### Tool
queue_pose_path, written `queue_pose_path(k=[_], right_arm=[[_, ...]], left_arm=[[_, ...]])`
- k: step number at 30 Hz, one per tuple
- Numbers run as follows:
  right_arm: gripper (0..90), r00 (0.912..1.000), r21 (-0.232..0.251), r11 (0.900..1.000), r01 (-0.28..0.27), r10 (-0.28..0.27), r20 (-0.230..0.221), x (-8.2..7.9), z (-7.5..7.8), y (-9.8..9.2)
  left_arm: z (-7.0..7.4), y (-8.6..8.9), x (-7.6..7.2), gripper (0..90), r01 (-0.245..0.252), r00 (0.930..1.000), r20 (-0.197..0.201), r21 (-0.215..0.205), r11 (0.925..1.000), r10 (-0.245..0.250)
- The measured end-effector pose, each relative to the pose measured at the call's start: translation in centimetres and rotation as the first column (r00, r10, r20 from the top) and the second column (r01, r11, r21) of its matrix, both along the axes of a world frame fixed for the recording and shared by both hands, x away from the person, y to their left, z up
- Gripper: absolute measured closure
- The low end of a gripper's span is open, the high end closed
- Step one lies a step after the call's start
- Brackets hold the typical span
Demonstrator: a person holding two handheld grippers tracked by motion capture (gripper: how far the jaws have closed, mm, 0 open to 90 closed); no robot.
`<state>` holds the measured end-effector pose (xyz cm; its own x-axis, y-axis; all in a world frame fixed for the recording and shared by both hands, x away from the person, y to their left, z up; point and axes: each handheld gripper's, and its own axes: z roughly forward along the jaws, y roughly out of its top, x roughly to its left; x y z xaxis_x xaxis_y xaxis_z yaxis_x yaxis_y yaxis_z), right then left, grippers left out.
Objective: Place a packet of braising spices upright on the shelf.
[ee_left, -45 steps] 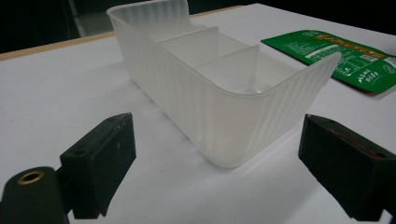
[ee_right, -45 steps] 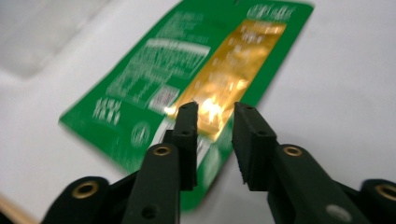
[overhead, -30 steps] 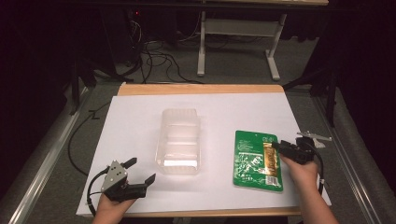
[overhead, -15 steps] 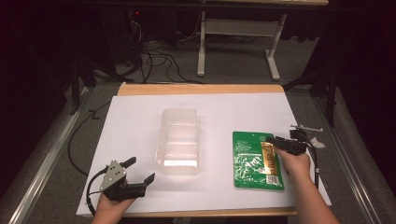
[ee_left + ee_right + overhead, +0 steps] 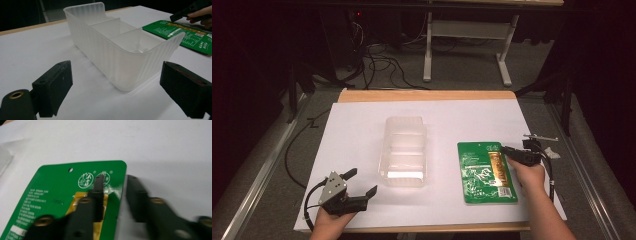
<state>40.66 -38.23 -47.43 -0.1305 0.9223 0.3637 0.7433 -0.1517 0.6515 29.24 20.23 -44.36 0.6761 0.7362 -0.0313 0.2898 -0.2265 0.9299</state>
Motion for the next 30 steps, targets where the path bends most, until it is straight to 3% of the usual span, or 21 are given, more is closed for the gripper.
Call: queue_pose_path(k=[2, 5, 9, 15, 17, 19, 22, 26, 30], right_arm=[[47.7, 0.9998, 0.009, 1.0, 0.017, -0.017, 0.003, 0.2, 0.0, 0.2], [45.8, 0.9993, 0.013, 0.999, 0.029, -0.03, 0.021, 0.5, -0.2, 0.8], [56.8, 0.9996, 0.053, 0.998, 0.026, -0.026, 0.011, 0.6, -0.4, 0.8], [65.4, 0.9999, 0.004, 1.0, 0.01, -0.01, 0.005, 0.4, -0.3, 1.2], [74.7, 1.0, -0.005, 1.0, 0.008, -0.008, -0.003, 0.3, -0.3, 1.2], [76.2, 1.0, -0.007, 1.0, 0.003, -0.003, -0.003, 0.2, -0.4, 1.2], [87.1, 0.9999, -0.001, 1.0, -0.012, 0.012, -0.011, 0.2, -0.4, 1.2], [90.0, 0.9996, -0.002, 1.0, -0.027, 0.027, -0.001, 0.1, -0.4, 1.3], [90.0, 0.9983, 0.046, 0.998, -0.049, 0.047, 0.035, -0.2, 0.0, 0.9]], left_arm=[[0.0, -0.1, 0.0, 11.7, 0.001, 1.0, -0.002, -0.001, 1.0, -0.001], [0.0, -0.1, 0.0, 11.7, 0.002, 1.0, -0.001, -0.002, 1.0, -0.002], [0.0, -0.1, -0.1, 11.8, 0.003, 1.0, 0.001, -0.002, 1.0, -0.003], [0.0, -0.1, 0.0, 11.8, 0.004, 1.0, 0.0, -0.003, 1.0, -0.004], [0.0, 0.0, 0.0, 11.8, 0.003, 1.0, 0.001, -0.003, 1.0, -0.003], [0.0, 0.0, 0.0, 11.8, 0.002, 1.0, 0.002, -0.003, 1.0, -0.002], [0.0, 0.0, 0.0, 11.8, 0.0, 1.0, 0.001, -0.005, 1.0, 0.0], [0.0, 0.1, 0.0, 11.8, -0.001, 1.0, 0.0, -0.002, 1.0, 0.001], [0.0, 0.2, 0.0, 11.8, -0.003, 1.0, -0.001, -0.002, 1.0, 0.003]])
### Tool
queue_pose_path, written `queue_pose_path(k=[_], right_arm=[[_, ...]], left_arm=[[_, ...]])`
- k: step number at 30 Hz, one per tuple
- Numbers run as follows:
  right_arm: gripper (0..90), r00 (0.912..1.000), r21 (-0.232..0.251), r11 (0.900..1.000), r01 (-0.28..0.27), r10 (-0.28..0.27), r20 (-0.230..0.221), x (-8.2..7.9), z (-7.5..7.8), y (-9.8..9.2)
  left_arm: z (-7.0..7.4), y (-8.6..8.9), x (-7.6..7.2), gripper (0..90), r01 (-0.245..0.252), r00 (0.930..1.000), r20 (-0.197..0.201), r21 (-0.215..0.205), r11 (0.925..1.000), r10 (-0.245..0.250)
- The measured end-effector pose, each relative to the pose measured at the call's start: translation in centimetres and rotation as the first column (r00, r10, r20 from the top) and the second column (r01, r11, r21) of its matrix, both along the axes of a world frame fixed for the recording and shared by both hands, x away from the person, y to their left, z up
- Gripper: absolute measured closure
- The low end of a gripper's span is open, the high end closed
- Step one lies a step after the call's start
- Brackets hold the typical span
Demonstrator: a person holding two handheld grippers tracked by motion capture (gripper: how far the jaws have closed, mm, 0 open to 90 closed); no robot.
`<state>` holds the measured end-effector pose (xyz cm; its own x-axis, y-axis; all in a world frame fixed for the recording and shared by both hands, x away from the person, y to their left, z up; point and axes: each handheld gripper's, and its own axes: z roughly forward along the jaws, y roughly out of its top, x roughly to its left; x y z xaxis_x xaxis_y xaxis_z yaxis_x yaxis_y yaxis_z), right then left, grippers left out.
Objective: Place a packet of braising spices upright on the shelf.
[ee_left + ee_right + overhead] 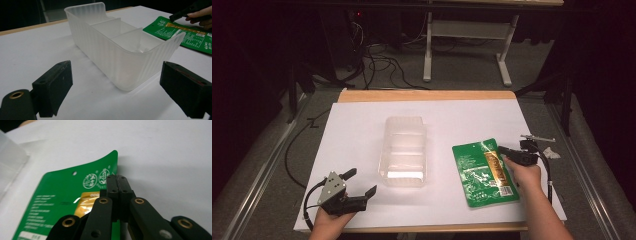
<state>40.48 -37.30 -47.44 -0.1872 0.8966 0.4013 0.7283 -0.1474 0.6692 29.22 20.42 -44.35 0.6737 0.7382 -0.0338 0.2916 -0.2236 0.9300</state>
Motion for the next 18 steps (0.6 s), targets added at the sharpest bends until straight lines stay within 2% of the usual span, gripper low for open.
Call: queue_pose_path(k=[3, 5, 6, 7, 12, 14, 15, 18], right_arm=[[90.0, 0.9981, 0.031, 0.998, -0.061, 0.06, 0.011, -0.2, 0.2, -0.1], [89.9, 0.9955, 0.078, 0.992, -0.095, 0.095, 0.008, -0.2, 0.1, -0.3], [86.7, 0.9939, 0.086, 0.99, -0.109, 0.11, -0.001, -0.2, 0.0, -0.3], [84.6, 0.9921, 0.079, 0.989, -0.124, 0.125, -0.011, -0.1, -0.1, -0.2], [79.9, 0.9877, 0.085, 0.984, -0.156, 0.157, -0.002, 0.0, -0.4, 0.3], [82.0, 0.9877, 0.058, 0.986, -0.154, 0.156, -0.017, 0.1, -0.5, 0.5], [88.6, 0.9881, 0.039, 0.988, -0.151, 0.152, -0.021, 0.1, -0.6, 0.6], [90.0, 0.9849, 0.002, 0.985, -0.173, 0.173, -0.004, 0.0, -0.3, 1.1]], left_arm=[[0.0, 0.0, 0.0, 11.8, 0.002, 1.0, 0.0, -0.002, 1.0, -0.002], [-0.1, 0.0, 0.1, 11.8, 0.005, 1.0, -0.003, 0.002, 1.0, -0.005], [-0.1, -0.1, 0.1, 11.8, 0.006, 1.0, -0.003, 0.001, 1.0, -0.006], [-0.1, -0.1, 0.1, 11.8, 0.007, 1.0, -0.003, 0.001, 1.0, -0.007], [-0.1, -0.2, 0.1, 11.9, 0.008, 1.0, -0.004, 0.006, 1.0, -0.008], [-0.1, -0.2, 0.1, 11.9, 0.009, 1.0, -0.004, 0.006, 0.9999, -0.009], [-0.1, -0.2, 0.0, 11.9, 0.01, 0.9999, -0.003, 0.009, 0.9999, -0.01], [-0.1, -0.1, 0.0, 12.0, 0.009, 1.0, -0.004, 0.007, 0.9999, -0.008]])
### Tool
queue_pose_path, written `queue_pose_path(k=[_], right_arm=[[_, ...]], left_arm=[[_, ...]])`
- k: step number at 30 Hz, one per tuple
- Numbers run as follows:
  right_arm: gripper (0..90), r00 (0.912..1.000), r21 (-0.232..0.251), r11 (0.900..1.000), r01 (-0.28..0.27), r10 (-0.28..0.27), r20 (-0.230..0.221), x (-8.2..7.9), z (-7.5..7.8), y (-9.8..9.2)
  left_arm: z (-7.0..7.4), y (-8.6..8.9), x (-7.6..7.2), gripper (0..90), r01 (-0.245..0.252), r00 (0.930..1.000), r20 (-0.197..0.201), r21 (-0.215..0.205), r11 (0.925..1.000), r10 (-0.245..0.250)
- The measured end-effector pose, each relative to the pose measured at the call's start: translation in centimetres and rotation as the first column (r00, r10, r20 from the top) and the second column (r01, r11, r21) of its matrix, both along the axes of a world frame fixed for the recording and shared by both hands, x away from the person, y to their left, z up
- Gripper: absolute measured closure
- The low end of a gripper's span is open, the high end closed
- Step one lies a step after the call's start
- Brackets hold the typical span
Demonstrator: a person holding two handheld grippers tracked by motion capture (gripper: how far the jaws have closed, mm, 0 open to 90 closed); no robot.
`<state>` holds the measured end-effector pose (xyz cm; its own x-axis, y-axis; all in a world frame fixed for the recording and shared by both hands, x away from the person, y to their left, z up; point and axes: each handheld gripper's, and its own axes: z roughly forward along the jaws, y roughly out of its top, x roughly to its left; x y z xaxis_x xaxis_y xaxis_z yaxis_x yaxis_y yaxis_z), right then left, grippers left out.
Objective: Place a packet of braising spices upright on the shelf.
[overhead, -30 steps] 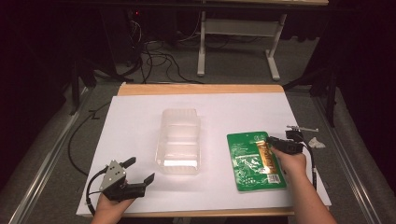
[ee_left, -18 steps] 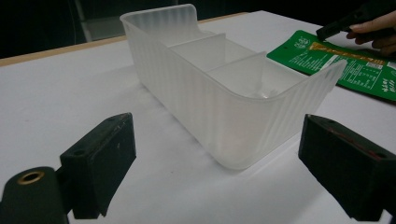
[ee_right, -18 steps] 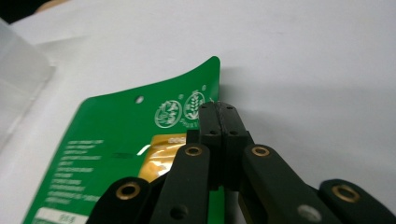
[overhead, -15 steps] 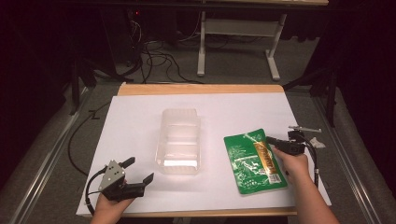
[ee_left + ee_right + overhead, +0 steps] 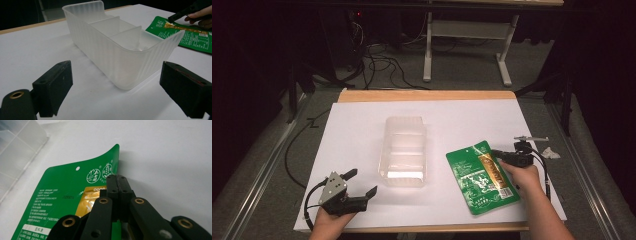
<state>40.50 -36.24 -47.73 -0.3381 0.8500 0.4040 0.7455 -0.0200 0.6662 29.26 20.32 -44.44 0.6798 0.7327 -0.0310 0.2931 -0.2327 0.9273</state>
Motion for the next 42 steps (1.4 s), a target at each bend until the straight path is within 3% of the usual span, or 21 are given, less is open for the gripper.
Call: queue_pose_path(k=[7, 11, 13, 16, 17, 22, 25, 26, 27, 31, 36, 40, 42], right_arm=[[90.0, 0.999, 0.009, 1.0, -0.012, 0.012, 0.044, -0.6, 1.0, 0.0], [90.0, 0.9975, 0.069, 0.997, -0.032, 0.028, 0.065, -1.3, 1.6, -0.9], [90.0, 0.9983, 0.116, 0.992, -0.051, 0.047, 0.035, -1.4, 1.3, -1.4], [90.0, 0.9978, 0.126, 0.99, -0.067, 0.066, 0.006, -1.5, 0.8, -1.6], [82.8, 0.9958, 0.182, 0.981, -0.074, 0.083, -0.04, -1.5, -0.1, -1.7], [71.8, 0.9946, 0.139, 0.989, -0.055, 0.067, -0.08, -1.3, -0.6, -1.2], [79.1, 0.9948, 0.061, 0.996, -0.061, 0.066, -0.078, -1.3, -0.5, -0.4], [87.1, 0.9948, 0.061, 0.996, -0.061, 0.066, -0.078, -1.3, -0.5, -0.4], [90.0, 0.9934, 0.041, 0.995, -0.089, 0.091, -0.069, -1.3, -0.4, -0.2], [90.0, 0.9948, 0.058, 0.994, -0.093, 0.096, -0.035, -1.5, 0.1, -0.2], [90.0, 0.9972, 0.113, 0.992, -0.05, 0.043, 0.062, -2.2, 1.9, -0.7], [90.0, 0.9862, 0.127, 0.992, -0.008, -0.013, 0.165, -3.0, 4.3, -0.9], [90.0, 0.9742, 0.125, 0.992, 0.006, -0.034, 0.223, -3.3, 5.5, -0.9]], left_arm=[[0.0, 0.0, 0.0, 12.0, 0.0, 1.0, 0.0, -0.002, 1.0, 0.0], [0.0, -0.1, -0.1, 12.1, 0.0, 1.0, 0.002, -0.005, 1.0, 0.0], [0.0, -0.1, 0.0, 12.1, 0.002, 1.0, 0.002, 0.0, 1.0, -0.002], [0.0, -0.1, 0.0, 12.2, 0.001, 1.0, 0.0, 0.001, 1.0, -0.001], [0.0, -0.1, 0.0, 12.2, 0.0, 1.0, -0.001, 0.001, 1.0, 0.0], [0.0, 0.0, 0.0, 12.4, -0.001, 1.0, -0.002, 0.001, 1.0, 0.001], [-0.1, 0.0, 0.1, 12.4, -0.002, 1.0, -0.003, 0.0, 1.0, 0.002], [-0.1, 0.0, 0.1, 12.4, -0.003, 1.0, -0.004, -0.001, 1.0, 0.003], [-0.1, 0.0, 0.1, 12.4, -0.004, 1.0, -0.004, -0.004, 1.0, 0.004], [-0.1, 0.0, 0.0, 12.5, -0.002, 1.0, -0.005, -0.007, 1.0, 0.002], [0.0, 0.0, 0.0, 12.8, -0.005, 1.0, -0.003, -0.009, 0.9999, 0.005], [0.0, 0.1, 0.0, 12.8, -0.007, 1.0, -0.001, -0.011, 0.9999, 0.007], [0.0, 0.0, 0.0, 12.8, -0.008, 1.0, 0.001, -0.012, 0.9999, 0.008]])
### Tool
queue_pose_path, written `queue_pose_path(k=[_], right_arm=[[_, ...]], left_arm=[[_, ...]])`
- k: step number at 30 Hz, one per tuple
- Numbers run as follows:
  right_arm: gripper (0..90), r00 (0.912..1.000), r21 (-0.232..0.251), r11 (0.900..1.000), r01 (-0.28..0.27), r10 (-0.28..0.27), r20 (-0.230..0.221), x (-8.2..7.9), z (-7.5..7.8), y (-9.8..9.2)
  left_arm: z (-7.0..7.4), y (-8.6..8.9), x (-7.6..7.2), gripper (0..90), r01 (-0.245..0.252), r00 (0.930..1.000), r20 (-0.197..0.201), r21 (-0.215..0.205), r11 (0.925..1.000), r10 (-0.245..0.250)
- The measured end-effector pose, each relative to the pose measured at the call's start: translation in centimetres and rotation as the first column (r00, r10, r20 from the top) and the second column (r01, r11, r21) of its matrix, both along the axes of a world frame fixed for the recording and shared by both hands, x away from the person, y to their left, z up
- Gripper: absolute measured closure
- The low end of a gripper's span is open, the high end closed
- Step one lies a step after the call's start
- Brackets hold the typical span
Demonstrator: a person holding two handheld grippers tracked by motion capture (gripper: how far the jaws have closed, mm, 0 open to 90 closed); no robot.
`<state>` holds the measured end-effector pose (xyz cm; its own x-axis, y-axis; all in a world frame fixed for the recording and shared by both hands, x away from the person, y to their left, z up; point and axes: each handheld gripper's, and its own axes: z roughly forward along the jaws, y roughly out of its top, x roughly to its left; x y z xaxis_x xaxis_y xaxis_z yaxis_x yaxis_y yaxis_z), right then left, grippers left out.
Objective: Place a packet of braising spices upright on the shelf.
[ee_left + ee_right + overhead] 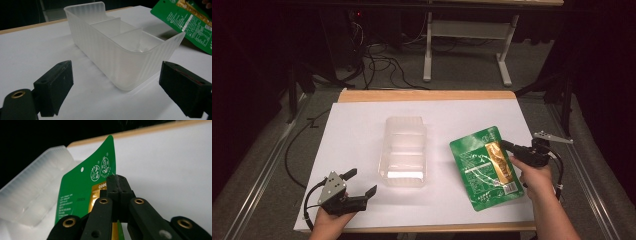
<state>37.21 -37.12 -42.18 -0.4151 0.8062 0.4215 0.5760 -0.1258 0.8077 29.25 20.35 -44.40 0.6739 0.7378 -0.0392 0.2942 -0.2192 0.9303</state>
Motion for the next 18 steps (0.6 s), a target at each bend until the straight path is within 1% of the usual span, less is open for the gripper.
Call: queue_pose_path(k=[3, 6, 7, 8, 11, 13, 14, 15, 16, 17, 18], right_arm=[[90.0, 0.9967, -0.024, 1.0, 0.02, -0.018, 0.079, -0.4, 1.9, 0.3], [90.0, 0.9863, -0.029, 0.999, 0.046, -0.041, 0.16, -0.8, 3.6, 0.8], [90.0, 0.98, -0.032, 0.998, 0.057, -0.05, 0.193, -0.9, 4.2, 1.0], [90.0, 0.9758, -0.031, 0.997, 0.066, -0.058, 0.211, -1.0, 4.5, 1.1], [90.0, 0.9575, -0.043, 0.994, 0.101, -0.086, 0.275, -1.3, 5.7, 1.7], [90.0, 0.9456, -0.03, 0.993, 0.115, -0.1, 0.309, -1.3, 6.2, 2.0], [90.0, 0.9456, -0.03, 0.993, 0.115, -0.1, 0.309, -1.3, 6.2, 2.0], [90.0, 0.9358, -0.023, 0.991, 0.128, -0.113, 0.334, -1.3, 6.6, 2.3], [90.0, 0.9305, -0.018, 0.991, 0.135, -0.121, 0.346, -1.3, 6.8, 2.5], [90.0, 0.9217, -0.007, 0.989, 0.145, -0.132, 0.365, -1.1, 7.0, 2.7], [90.0, 0.9152, -0.001, 0.988, 0.155, -0.144, 0.377, -1.1, 7.1, 2.9]], left_arm=[[0.0, 0.0, 0.0, 12.8, 0.001, 1.0, 0.0, 0.002, 1.0, -0.001], [0.0, -0.1, 0.0, 12.8, 0.002, 1.0, 0.0, 0.002, 1.0, -0.002], [0.0, -0.1, 0.0, 12.8, 0.003, 1.0, 0.0, 0.002, 1.0, -0.003], [0.0, -0.1, 0.0, 12.8, 0.004, 1.0, -0.001, 0.002, 1.0, -0.004], [0.0, -0.1, 0.0, 12.8, 0.004, 1.0, -0.001, 0.004, 1.0, -0.004], [0.0, -0.1, 0.0, 12.8, 0.005, 1.0, -0.001, 0.004, 1.0, -0.005], [0.0, -0.1, 0.0, 12.8, 0.006, 1.0, -0.001, 0.006, 1.0, -0.006], [0.0, -0.1, 0.0, 12.8, 0.006, 1.0, -0.001, 0.004, 1.0, -0.006], [0.0, -0.1, 0.0, 12.8, 0.006, 1.0, -0.001, 0.005, 1.0, -0.006], [0.0, -0.1, 0.0, 12.8, 0.006, 1.0, -0.001, 0.005, 1.0, -0.006], [0.0, -0.1, 0.0, 12.8, 0.007, 1.0, -0.001, 0.006, 1.0, -0.007]])
